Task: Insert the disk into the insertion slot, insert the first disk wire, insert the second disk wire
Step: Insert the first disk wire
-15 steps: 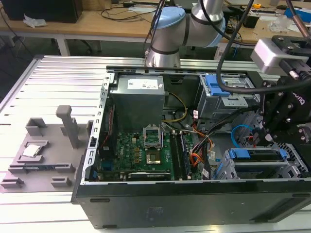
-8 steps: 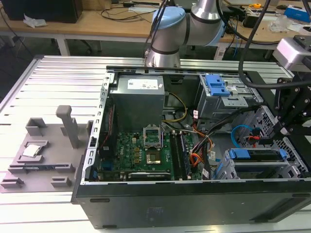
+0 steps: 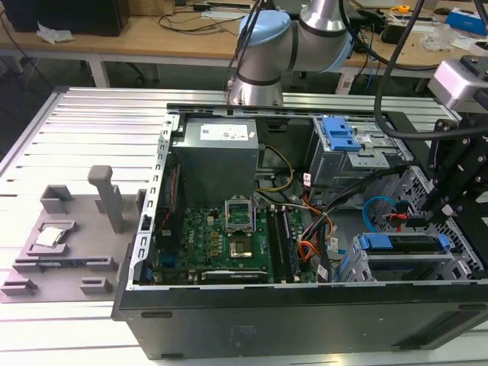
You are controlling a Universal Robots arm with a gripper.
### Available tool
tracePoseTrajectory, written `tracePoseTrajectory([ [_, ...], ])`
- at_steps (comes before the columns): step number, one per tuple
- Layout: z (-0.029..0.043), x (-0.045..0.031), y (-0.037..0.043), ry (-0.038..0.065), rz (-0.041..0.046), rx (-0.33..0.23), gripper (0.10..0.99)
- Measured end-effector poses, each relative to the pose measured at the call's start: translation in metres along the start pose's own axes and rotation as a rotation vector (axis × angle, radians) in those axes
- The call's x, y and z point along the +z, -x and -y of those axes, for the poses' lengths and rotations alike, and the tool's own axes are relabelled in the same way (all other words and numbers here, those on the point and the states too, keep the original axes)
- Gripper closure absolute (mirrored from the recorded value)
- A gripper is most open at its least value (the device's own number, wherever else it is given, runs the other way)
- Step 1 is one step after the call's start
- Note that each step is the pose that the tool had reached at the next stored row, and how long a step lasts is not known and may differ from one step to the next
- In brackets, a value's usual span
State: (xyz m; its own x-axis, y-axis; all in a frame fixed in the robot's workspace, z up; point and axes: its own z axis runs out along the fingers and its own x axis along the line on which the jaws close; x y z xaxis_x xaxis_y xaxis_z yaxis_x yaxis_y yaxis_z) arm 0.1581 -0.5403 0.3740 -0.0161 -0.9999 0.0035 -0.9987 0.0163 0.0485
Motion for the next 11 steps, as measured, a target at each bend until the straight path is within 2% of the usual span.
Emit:
tracePoseTrajectory([
  [1, 0.0, 0.0, 0.0, 0.0, 0.0, 0.0, 0.784],
  [8, -0.0018, 0.0039, 0.0043, 0.0, -0.0001, 0.0, 0.784],
  [11, -0.0067, 0.009, 0.0053, 0.0, 0.0, 0.0, 0.784],
])
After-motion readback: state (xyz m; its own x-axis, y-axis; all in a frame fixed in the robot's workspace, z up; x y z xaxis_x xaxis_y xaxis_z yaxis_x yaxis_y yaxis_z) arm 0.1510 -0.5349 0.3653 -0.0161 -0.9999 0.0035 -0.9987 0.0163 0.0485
